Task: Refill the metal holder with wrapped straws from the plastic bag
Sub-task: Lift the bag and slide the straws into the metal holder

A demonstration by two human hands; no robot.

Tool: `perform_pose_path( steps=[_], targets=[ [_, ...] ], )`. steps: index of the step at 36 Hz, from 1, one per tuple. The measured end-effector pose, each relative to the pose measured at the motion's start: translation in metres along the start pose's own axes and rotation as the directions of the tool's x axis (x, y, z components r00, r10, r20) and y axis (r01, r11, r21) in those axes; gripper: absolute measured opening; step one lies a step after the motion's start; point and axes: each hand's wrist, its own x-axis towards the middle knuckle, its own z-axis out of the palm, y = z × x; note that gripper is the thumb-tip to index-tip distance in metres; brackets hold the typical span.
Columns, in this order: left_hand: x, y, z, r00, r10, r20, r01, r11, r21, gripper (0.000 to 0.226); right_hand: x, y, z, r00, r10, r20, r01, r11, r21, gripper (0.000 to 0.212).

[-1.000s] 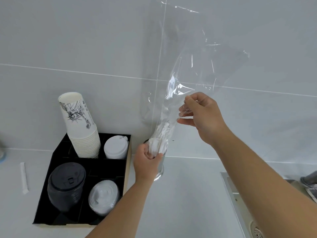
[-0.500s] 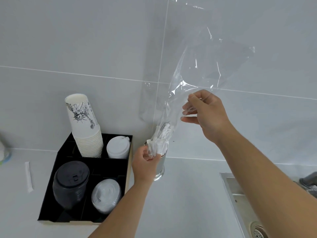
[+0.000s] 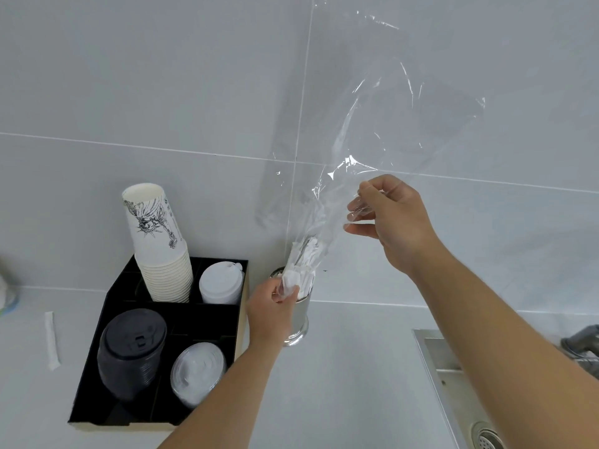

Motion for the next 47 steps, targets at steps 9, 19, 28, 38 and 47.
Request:
perform_pose_path(
  steps=[9, 19, 28, 38, 47],
  targets=[
    [0.009, -0.008, 0.004, 0.996, -0.048, 0.072, 0.044, 0.998, 0.055, 0.038, 0.002, -0.002, -0.006, 1.0, -0.005, -0.003, 0.005, 1.0, 0.005, 0.021],
    [0.007, -0.003, -0.004, 0.993, -0.032, 0.111, 0.026, 0.999, 0.048, 0.037, -0.001, 0.0, -0.009, 1.0, 0.002, -0.011, -0.002, 1.0, 0.013, 0.02],
    [0.006, 0.003, -0.015, 0.989, 0.105, 0.104, -0.114, 0.99, 0.078, 0.039, -0.003, -0.01, -0.019, 0.999, -0.023, -0.035, 0.024, 0.999, 0.034, 0.02],
    [0.0, 0.006, -0.028, 0.993, 0.025, 0.116, -0.018, 0.998, -0.061, 0.035, -0.009, -0.01, -0.039, 0.996, -0.023, -0.081, 0.027, 0.998, 0.052, 0.018],
    [-0.022, 0.021, -0.044, 0.959, -0.177, 0.223, 0.231, 0.941, -0.245, 0.013, -0.026, -0.014, -0.039, 0.997, -0.03, -0.074, 0.035, 0.997, 0.068, 0.02]
  ],
)
